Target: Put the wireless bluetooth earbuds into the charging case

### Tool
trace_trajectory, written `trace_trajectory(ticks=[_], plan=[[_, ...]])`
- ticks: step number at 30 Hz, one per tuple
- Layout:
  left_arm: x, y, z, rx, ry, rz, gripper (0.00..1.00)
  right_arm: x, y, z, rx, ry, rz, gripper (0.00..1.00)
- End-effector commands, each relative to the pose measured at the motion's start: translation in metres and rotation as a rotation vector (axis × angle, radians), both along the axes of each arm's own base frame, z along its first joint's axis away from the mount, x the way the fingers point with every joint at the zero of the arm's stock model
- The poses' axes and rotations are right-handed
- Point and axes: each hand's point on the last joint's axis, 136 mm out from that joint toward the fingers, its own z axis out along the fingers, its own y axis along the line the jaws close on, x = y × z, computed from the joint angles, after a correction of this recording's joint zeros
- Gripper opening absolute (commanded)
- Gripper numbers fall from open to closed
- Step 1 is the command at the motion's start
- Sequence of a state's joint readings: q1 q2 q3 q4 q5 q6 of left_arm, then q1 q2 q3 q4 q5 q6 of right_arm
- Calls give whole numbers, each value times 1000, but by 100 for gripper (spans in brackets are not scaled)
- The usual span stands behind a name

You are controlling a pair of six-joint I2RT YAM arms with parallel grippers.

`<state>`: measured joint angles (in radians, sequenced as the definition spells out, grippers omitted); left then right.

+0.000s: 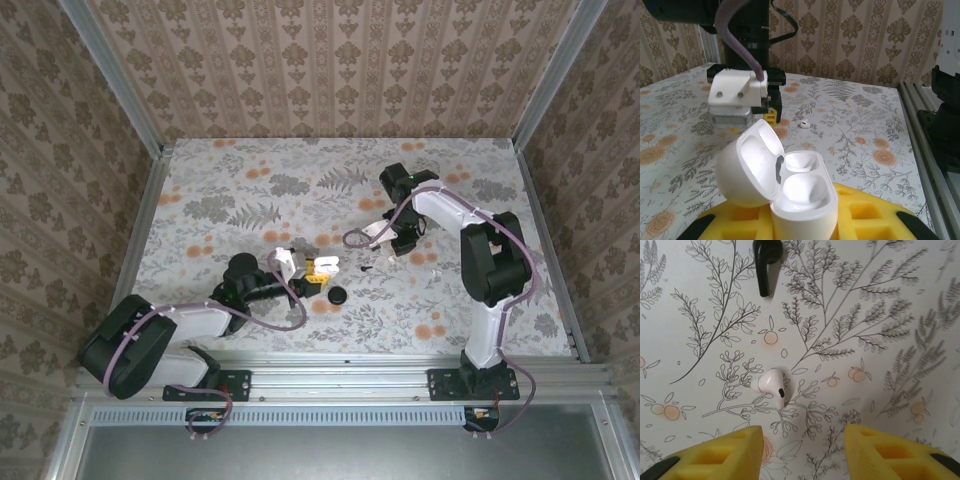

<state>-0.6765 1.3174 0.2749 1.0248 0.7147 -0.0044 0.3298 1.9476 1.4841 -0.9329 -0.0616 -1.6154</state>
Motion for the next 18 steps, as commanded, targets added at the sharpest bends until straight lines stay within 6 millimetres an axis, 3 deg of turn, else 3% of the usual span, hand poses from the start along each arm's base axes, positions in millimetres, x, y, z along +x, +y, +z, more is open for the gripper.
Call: trace_trajectory(ticks=[1,18], plan=[[1,-3,12,-25,-29,-34,18,7,-5,-8,-41,-7,78,47],[11,6,11,-14,-35,11,18,-9,2,-29,-14,48,118,48]])
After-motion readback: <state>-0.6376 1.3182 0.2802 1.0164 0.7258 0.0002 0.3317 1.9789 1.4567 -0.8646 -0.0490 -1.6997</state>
